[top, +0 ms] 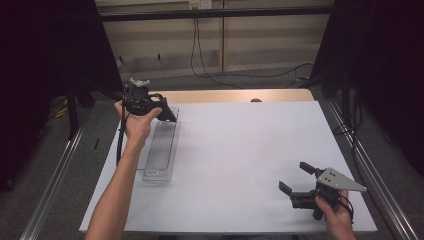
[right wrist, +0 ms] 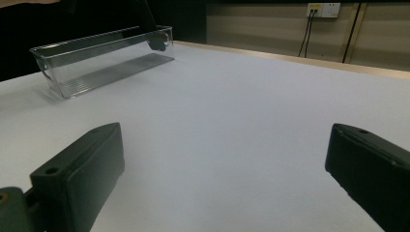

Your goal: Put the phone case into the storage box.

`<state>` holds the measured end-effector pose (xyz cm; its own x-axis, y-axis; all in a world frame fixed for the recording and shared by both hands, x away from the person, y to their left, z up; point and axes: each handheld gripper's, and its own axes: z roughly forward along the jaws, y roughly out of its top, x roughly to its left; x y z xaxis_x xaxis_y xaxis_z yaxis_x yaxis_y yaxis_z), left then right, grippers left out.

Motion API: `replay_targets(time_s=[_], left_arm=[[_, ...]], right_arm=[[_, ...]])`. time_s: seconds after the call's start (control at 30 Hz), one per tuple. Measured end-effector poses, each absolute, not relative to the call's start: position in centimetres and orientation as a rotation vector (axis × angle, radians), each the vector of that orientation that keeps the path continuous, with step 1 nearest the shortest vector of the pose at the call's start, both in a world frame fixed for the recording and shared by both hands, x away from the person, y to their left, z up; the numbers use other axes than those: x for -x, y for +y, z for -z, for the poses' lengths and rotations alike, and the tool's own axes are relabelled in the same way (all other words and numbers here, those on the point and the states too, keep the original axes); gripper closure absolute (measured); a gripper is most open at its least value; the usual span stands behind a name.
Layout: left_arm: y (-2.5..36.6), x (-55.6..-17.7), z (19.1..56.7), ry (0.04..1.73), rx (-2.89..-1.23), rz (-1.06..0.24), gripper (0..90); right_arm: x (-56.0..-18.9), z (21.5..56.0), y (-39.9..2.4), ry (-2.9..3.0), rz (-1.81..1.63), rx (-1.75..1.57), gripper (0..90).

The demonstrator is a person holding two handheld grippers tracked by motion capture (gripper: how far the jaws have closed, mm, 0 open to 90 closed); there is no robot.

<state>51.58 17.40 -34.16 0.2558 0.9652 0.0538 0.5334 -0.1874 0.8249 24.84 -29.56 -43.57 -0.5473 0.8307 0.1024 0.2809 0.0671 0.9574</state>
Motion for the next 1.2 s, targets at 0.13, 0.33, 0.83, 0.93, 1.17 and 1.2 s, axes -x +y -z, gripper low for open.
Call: replay_targets(time_s=[0.13,0.33,0.83,0.93,1.17,1.2], left_arm=[[17.0,-51.6,34.4,1.358,-1.849,-0.805,12.1],[16.7,-51.7,34.7,1.352,-1.855,-0.805,12.0],[16.4,-52.1,35.2,1.356,-1.853,-0.808,11.7],[16.6,-52.3,35.1,1.365,-1.851,-0.794,11.6],[16.4,-52.8,34.6,1.395,-1.882,-0.769,11.3],[16.4,-52.8,34.6,1.4,-1.879,-0.77,11.3]], right_arm=[[-24.8,43.6,-29.6,1.868,-1.498,-1.103,0.0],[-24.8,43.6,-29.6,1.867,-1.498,-1.104,0.0],[-24.8,43.6,-29.6,1.867,-1.498,-1.105,0.0],[-24.8,43.6,-29.7,1.867,-1.5,-1.106,0.0],[-24.9,43.6,-29.6,1.869,-1.499,-1.103,0.0],[-24.8,43.6,-29.6,1.87,-1.5,-1.103,0.0]])
